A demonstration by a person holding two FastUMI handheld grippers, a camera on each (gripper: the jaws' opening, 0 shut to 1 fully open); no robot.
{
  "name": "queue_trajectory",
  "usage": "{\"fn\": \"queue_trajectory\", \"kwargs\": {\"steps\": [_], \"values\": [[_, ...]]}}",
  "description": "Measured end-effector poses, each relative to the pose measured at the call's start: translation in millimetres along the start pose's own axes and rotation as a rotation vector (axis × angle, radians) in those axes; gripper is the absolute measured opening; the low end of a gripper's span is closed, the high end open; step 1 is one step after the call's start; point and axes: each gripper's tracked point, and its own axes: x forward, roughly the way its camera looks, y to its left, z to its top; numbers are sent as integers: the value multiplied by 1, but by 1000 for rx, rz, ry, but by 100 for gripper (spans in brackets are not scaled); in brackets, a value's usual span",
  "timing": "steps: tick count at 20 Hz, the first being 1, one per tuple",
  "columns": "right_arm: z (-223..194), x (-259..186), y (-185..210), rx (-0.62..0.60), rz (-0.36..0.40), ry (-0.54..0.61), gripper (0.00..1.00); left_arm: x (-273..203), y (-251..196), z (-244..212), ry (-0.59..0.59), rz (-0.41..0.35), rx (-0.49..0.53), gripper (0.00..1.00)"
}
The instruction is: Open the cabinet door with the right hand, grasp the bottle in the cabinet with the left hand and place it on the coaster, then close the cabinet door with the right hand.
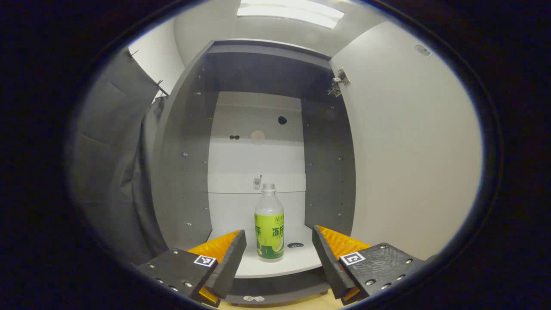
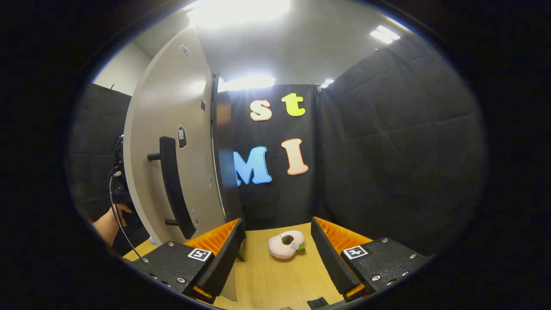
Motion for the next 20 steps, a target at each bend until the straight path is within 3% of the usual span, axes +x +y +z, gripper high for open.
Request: {"fn": "queue_trajectory", "kwargs": {"steps": [1, 13, 14, 15, 16, 20], "values": [[-3, 1, 1, 0, -11, 6, 95, 10, 0, -6, 7, -10, 5, 88], [-36, 0, -9, 40, -116, 67, 95, 101, 13, -62, 89, -37, 19, 88], [-38, 0, -8, 44, -119, 70, 95, 104, 14, -64, 96, -34, 26, 93], [-39, -1, -8, 47, -122, 72, 95, 108, 13, -68, 101, -35, 34, 84], [-40, 0, -7, 47, -126, 73, 95, 111, 15, -69, 98, -31, 46, 88], [-42, -4, -7, 22, -134, 73, 95, 124, 22, -74, 111, -12, 41, 90]]}}
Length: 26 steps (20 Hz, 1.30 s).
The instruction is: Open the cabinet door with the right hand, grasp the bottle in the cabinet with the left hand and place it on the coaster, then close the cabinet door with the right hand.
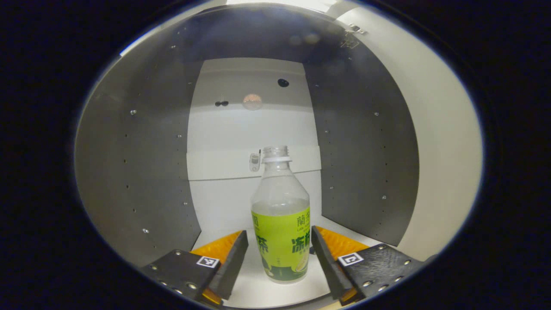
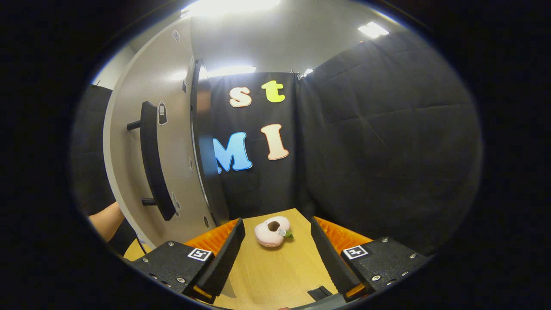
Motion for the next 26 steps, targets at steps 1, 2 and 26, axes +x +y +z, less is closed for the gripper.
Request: {"fn": "queue_trajectory", "kwargs": {"steps": [1, 2, 26], "values": [[1, -2, -1, -2, 1, -3, 95, -1, 0, -1, 5, -2, 1, 79], [1, -2, 0, -7, 2, -8, 95, -4, 0, 1, 6, -1, 6, 69], [9, -7, 14, -64, 206, -16, 95, -196, 26, 27, -78, 60, -29, 72]]}}
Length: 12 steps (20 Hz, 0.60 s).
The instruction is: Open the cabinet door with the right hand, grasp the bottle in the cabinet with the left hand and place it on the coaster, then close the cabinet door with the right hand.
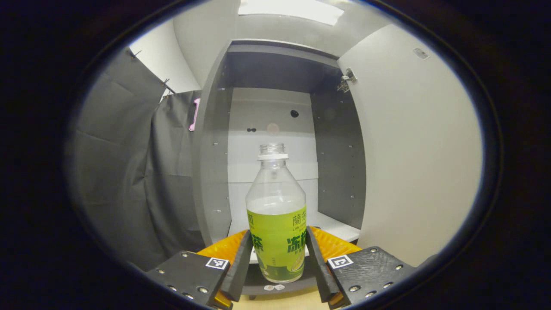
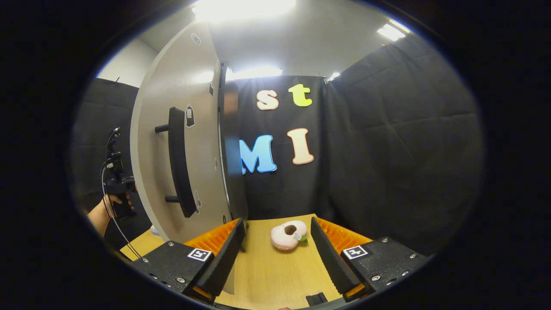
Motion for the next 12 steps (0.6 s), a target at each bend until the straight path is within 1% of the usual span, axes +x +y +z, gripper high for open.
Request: {"fn": "queue_trajectory", "kwargs": {"steps": [1, 4, 5, 6, 8, 9, 10, 12], "values": [[1, -1, 2, 0, 11, 0, 95, -8, 3, 0, -1, 11, -2, 68], [2, 0, 5, -6, 39, -3, 95, -31, 9, -11, 1, 40, -17, 68], [2, 0, 4, -9, 44, -4, 92, -40, 11, -14, -2, 49, -22, 72], [3, 0, 4, -10, 50, -5, 95, -49, 13, -17, -5, 62, -23, 72], [2, -1, 6, -7, 68, -4, 95, -66, 17, -25, -6, 82, -14, 72], [3, -2, 6, -7, 75, -3, 92, -74, 19, -29, -4, 92, -6, 72], [1, -2, 6, -9, 81, -2, 95, -82, 18, -33, -1, 98, 0, 64], [0, -1, 7, -9, 93, -4, 95, -99, 16, -42, 4, 104, 5, 72]]}}
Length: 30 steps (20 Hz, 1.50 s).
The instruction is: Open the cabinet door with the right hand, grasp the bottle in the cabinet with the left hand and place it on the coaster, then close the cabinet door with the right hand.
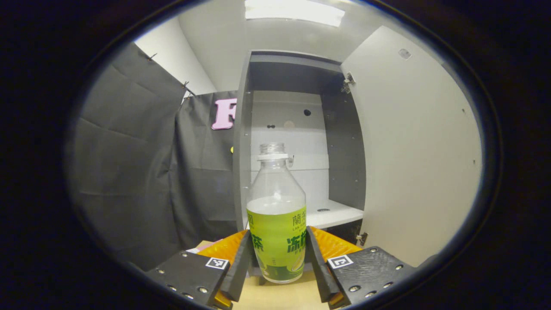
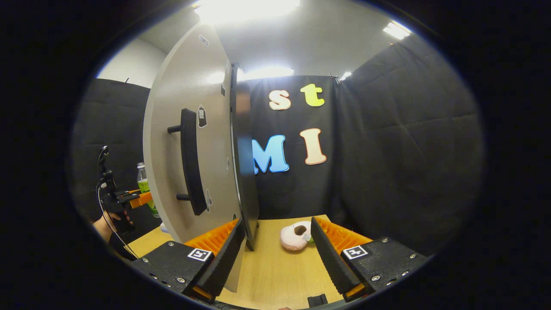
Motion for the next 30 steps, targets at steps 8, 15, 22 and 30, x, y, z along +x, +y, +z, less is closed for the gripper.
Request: {"fn": "queue_trajectory", "kwargs": {"steps": [8, 15, 22, 30], "values": [[-4, 8, 4, 14, 32, -16, 95, -58, 3, -50, 15, 40, -9, 68], [-9, 20, 5, 6, 35, -9, 95, -86, 5, -93, 54, 61, -2, 68], [-18, 30, 6, -2, 38, 14, 95, -119, 15, -155, 110, 114, -16, 68], [-27, 39, 7, -43, 41, 59, 95, -153, 33, -238, 216, 218, -11, 68]]}}
